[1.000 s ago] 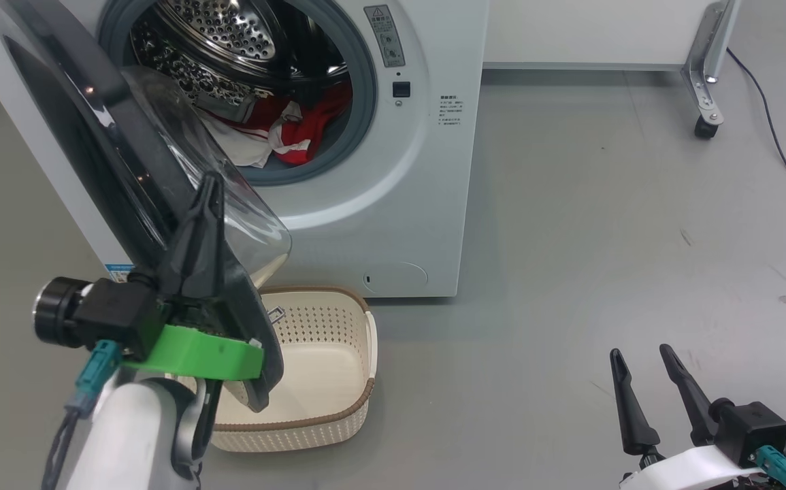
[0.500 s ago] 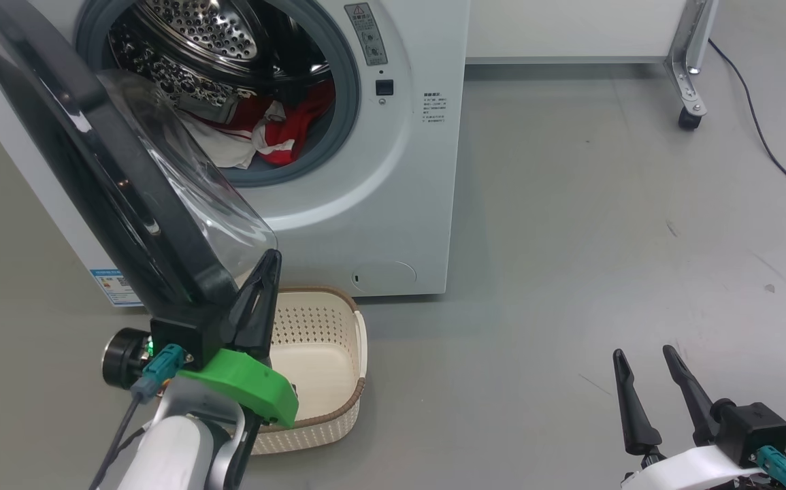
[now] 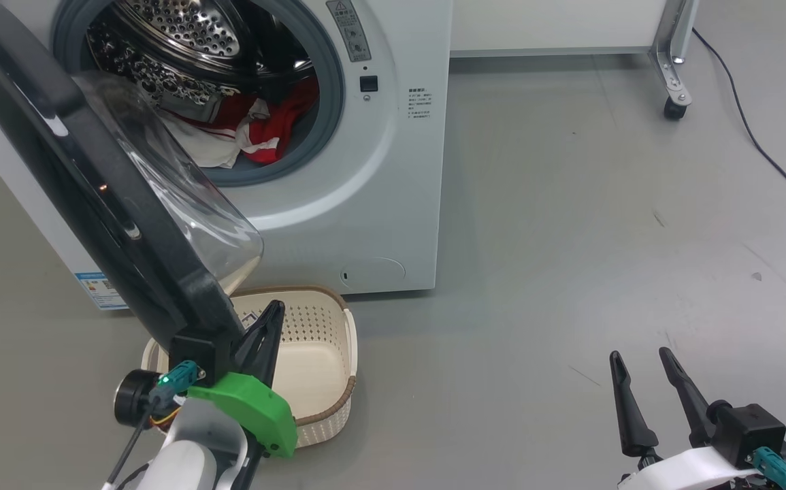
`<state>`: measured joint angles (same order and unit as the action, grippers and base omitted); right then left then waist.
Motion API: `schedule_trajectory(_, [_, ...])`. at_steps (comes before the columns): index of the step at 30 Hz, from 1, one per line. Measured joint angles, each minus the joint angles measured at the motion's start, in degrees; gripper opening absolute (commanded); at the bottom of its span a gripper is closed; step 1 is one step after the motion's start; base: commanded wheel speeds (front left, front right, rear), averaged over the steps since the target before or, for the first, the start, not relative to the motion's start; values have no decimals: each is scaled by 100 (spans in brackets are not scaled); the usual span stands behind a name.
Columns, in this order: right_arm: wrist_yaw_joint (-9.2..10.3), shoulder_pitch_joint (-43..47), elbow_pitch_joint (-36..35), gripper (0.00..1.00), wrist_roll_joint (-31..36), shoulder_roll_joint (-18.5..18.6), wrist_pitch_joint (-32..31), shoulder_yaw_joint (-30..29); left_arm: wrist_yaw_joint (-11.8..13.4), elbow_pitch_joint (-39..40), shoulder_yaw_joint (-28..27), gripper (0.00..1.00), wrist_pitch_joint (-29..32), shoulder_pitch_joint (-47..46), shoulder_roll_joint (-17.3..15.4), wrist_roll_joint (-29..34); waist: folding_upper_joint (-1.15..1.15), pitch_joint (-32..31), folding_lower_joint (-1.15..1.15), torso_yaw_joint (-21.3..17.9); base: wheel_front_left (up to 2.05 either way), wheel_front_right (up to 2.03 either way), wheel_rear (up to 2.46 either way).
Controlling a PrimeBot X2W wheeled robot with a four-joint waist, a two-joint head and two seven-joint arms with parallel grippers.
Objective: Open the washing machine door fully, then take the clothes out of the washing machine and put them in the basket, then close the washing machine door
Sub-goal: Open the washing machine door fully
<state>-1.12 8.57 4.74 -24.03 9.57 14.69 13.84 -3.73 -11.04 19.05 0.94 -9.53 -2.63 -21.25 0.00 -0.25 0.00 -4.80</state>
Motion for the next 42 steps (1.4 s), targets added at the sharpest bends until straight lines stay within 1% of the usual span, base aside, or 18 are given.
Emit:
schedule_trajectory(8, [-34,0,24,100,4,-9,0,-32,162,-245,-155,0,-19,19,2,-90,0,34,0,-60,0,0,0])
schedule_trajectory(17, [-52,14,56,100,43,-8,0,-97,216,-434,-186,0,-152,15,11,-140,0,43,0,-24,0,0,0])
schedule_trajectory(31, [-85,23,62,100,85,-12,0,-148,215,-672,-79,0,-358,-4,63,-189,0,-20,0,365,0,0,0])
schedule_trajectory(37, [-88,114,73,100,85,-21,0,-171,215,-748,-34,0,-413,-14,78,-230,0,-51,0,594,0,0,0])
schedule_trajectory(42, [-129,137,78,100,86,-43,0,-178,215,-791,-23,0,-503,-19,108,-241,0,-59,0,813,0,0,0])
